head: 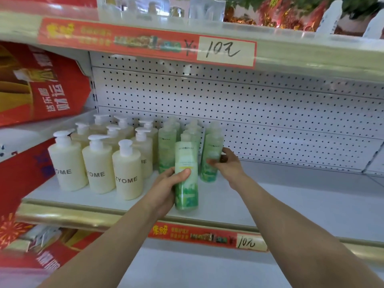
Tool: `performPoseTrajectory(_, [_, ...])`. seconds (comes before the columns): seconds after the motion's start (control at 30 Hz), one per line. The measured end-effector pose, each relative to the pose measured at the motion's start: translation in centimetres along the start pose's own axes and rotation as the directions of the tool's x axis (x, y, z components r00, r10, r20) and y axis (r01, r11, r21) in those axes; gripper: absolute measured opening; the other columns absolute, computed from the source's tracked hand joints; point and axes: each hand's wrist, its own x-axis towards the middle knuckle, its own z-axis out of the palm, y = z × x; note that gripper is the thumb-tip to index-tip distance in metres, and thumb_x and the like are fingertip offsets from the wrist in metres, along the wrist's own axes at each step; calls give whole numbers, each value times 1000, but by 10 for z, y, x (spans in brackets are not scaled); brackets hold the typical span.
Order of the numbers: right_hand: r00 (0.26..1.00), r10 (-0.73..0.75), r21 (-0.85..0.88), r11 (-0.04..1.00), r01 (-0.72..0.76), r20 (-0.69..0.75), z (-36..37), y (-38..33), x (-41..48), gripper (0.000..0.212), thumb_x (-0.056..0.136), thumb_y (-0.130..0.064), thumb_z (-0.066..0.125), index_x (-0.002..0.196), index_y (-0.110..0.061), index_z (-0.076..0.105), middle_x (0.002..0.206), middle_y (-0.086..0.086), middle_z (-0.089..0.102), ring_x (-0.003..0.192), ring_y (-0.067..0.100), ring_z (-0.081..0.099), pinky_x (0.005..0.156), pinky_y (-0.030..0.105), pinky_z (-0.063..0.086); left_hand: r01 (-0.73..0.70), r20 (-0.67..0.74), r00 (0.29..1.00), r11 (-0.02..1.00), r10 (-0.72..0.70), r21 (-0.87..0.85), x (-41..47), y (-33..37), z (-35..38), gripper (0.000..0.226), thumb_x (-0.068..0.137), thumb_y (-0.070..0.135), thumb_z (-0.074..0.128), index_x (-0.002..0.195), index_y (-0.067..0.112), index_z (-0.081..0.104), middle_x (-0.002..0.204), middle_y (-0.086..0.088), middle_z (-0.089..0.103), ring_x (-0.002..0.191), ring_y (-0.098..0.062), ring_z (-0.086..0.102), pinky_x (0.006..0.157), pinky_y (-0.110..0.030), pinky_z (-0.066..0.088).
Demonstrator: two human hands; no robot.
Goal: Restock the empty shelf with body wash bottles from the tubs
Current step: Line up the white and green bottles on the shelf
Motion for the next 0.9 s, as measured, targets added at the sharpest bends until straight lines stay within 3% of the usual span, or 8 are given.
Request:
performPoseTrajectory(0.1, [999, 37, 23, 999, -36, -16, 0, -10, -6, 57, 74, -28, 86, 123, -24, 58, 106, -5, 70, 97, 12, 68, 78, 24, 50, 0, 18, 1000, 1000, 1, -10, 0, 0, 5, 47, 80, 20, 75, 123, 5, 63, 110, -13, 71, 95, -21, 70, 75, -32, 57])
performPoseTrajectory(0.23, [946, -97, 157, 976, 151, -308, 0, -44, -28, 37, 80, -29, 82, 110, -18, 65, 96, -4, 63, 88, 13, 61, 81, 24, 48, -11, 25, 1000, 1000, 10, 14, -1, 4, 8, 42, 83, 24, 68, 122, 8, 67, 112, -11, 72, 98, -20, 68, 81, -34, 55])
performPoseTrajectory(0.33, [995, -104, 127, 986, 104, -7, 3, -71, -51, 32, 83, -44, 76, 104, -20, 72, 96, -5, 74, 89, 14, 69, 75, 29, 53, -15, 23, 1000, 999, 15, 29, -1, 5, 10, 42, 82, 28, 69, 121, 11, 68, 117, -11, 71, 102, -21, 68, 87, -38, 53])
performPoseTrajectory(0.47, [948, -51, 26, 999, 46, 313, 10, -87, -72, 47, 85, -53, 70, 115, -17, 70, 102, 0, 77, 94, 21, 72, 76, 33, 54, -36, 45, 998, 995, 31, 95, -4, 9, 14, 42, 85, 30, 70, 123, 13, 67, 121, -12, 69, 112, -26, 65, 92, -38, 52])
performPoseTrajectory(0.6, [910, -29, 75, 997, -2, 413, 18, -96, -78, 40, 88, -39, 71, 114, -10, 70, 106, 6, 76, 103, 22, 71, 92, 36, 56, -85, 24, 996, 980, 82, 180, -13, 18, 12, 39, 87, 29, 68, 123, 13, 67, 115, -9, 72, 107, -24, 68, 87, -34, 54])
performPoseTrajectory(0.7, [923, -39, 121, 993, -9, 384, 31, -100, -73, 39, 85, -37, 75, 112, -9, 71, 103, 5, 77, 98, 19, 73, 81, 31, 57, -141, -99, 979, 939, 180, 314, -18, 30, 7, 37, 86, 29, 72, 122, 19, 68, 107, -2, 75, 100, -19, 71, 88, -35, 56])
performPoseTrajectory(0.77, [934, -51, 139, 990, 2, 353, 45, -100, -70, 40, 82, -38, 78, 110, -10, 72, 100, 3, 78, 94, 17, 74, 77, 29, 57, -194, -252, 910, 877, 328, 440, -19, 40, 0, 32, 87, 26, 73, 118, 20, 69, 103, 4, 74, 96, -12, 70, 86, -31, 56])
performPoseTrajectory(0.9, [959, -59, 132, 991, 23, 278, 70, -97, -65, 35, 80, -33, 82, 108, -15, 70, 96, -2, 77, 86, 12, 73, 70, 25, 58, -309, -377, 551, 601, 745, 737, -25, 57, -28, 29, 87, 25, 71, 115, 24, 64, 109, 7, 64, 100, -11, 60, 89, -29, 50])
